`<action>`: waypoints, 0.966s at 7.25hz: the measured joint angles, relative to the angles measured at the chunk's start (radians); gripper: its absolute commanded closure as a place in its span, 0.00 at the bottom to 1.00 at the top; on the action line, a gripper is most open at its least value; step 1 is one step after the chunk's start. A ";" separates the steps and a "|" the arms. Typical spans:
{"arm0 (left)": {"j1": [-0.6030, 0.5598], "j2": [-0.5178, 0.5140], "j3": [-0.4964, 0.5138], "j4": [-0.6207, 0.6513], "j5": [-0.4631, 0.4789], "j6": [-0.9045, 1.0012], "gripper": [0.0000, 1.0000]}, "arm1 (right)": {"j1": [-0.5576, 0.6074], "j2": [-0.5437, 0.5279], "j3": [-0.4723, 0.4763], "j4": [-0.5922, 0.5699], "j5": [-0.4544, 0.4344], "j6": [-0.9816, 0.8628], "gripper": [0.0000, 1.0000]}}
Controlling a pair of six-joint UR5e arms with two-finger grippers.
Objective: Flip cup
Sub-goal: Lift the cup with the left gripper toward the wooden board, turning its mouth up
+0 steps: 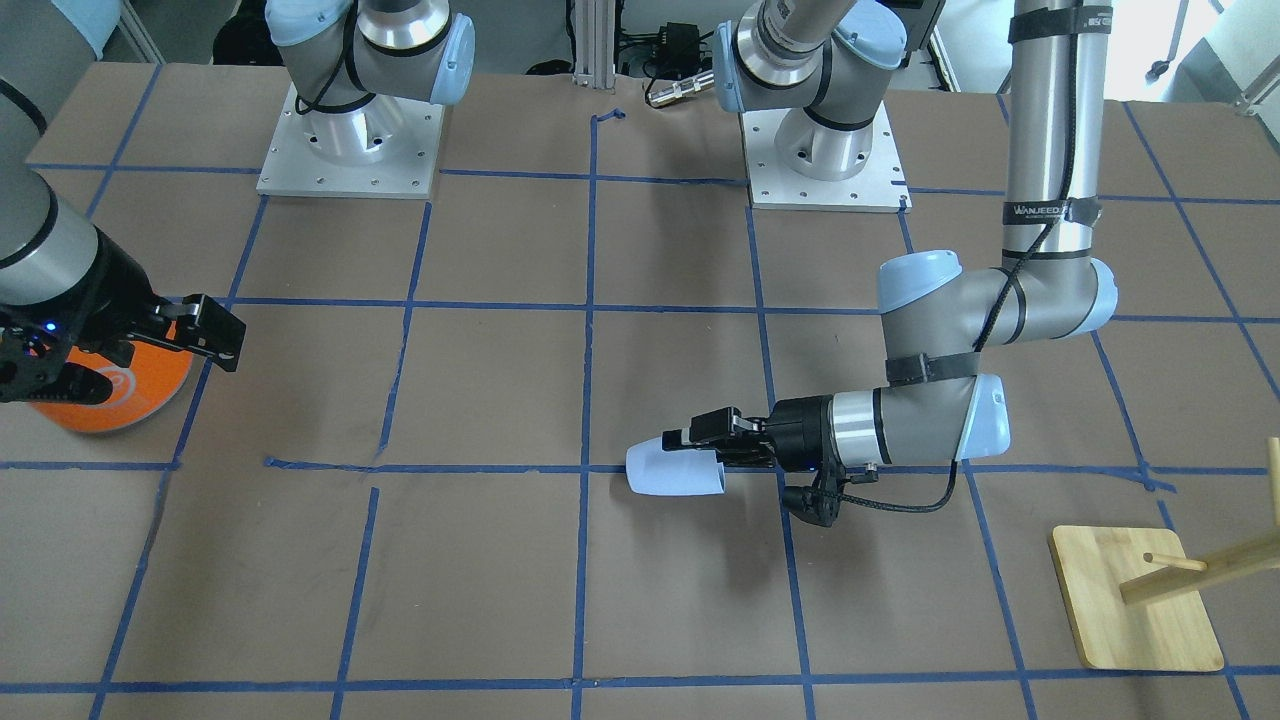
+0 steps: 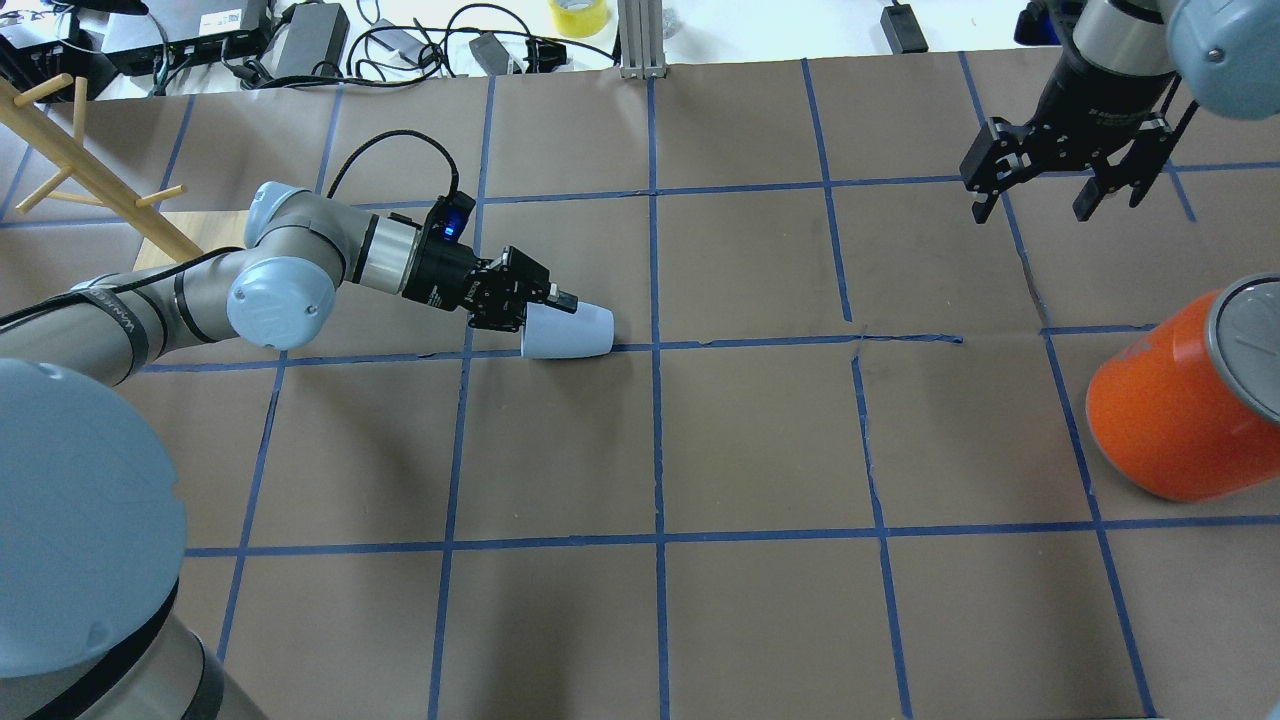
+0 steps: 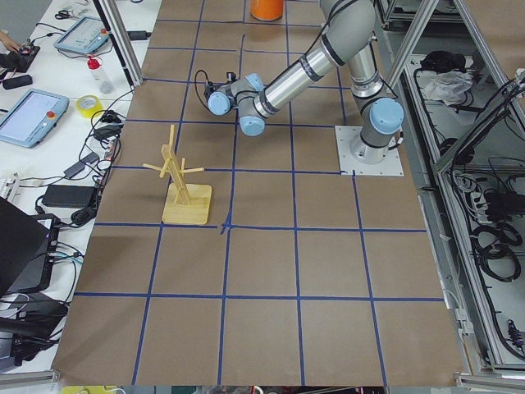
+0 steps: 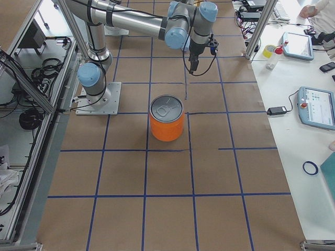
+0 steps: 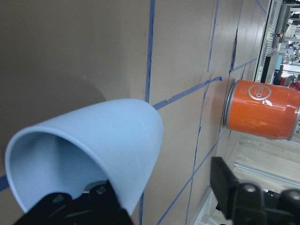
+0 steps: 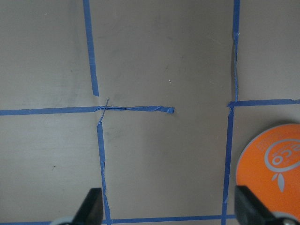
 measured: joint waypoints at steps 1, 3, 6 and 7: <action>0.001 0.002 0.002 0.001 -0.004 -0.003 1.00 | 0.013 -0.022 0.000 -0.002 0.001 -0.001 0.00; 0.002 0.015 0.014 0.010 -0.035 -0.052 1.00 | 0.024 -0.039 0.000 -0.007 0.002 0.005 0.00; 0.000 0.075 0.190 0.014 0.131 -0.251 1.00 | 0.081 -0.065 0.008 -0.012 -0.003 0.025 0.00; -0.007 0.094 0.245 0.028 0.295 -0.270 1.00 | 0.113 -0.072 0.011 -0.011 -0.009 0.027 0.00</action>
